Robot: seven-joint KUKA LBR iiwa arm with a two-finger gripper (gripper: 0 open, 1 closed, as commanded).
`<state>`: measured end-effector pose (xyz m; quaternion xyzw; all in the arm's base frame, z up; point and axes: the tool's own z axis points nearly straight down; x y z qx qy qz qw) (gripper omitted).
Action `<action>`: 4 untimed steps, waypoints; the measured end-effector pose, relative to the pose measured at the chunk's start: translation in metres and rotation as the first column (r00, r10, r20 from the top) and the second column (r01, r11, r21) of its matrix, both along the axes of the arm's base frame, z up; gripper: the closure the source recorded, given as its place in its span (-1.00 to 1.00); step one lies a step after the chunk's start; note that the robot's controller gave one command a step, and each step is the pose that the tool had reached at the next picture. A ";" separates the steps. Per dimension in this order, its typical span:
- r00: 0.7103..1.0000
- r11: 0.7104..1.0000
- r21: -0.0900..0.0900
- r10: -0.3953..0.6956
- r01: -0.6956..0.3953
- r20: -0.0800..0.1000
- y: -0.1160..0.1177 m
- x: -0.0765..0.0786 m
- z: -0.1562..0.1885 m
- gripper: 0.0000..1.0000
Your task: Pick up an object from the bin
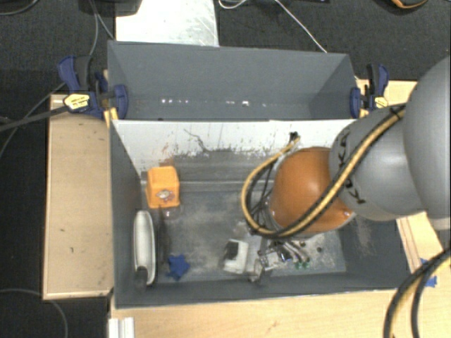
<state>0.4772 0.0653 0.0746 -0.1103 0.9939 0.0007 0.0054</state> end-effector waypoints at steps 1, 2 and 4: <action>0.973 0.973 -0.001 0.230 -0.230 -0.010 0.019 0.017 -0.004 1.00; 0.973 0.974 -0.001 0.229 -0.229 -0.010 0.019 0.017 -0.004 1.00; 0.945 0.945 -0.001 0.327 -0.327 -0.007 0.039 0.008 0.130 1.00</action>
Offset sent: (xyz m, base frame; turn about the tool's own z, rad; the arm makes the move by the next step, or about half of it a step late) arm 0.0000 0.0000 0.0000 0.0000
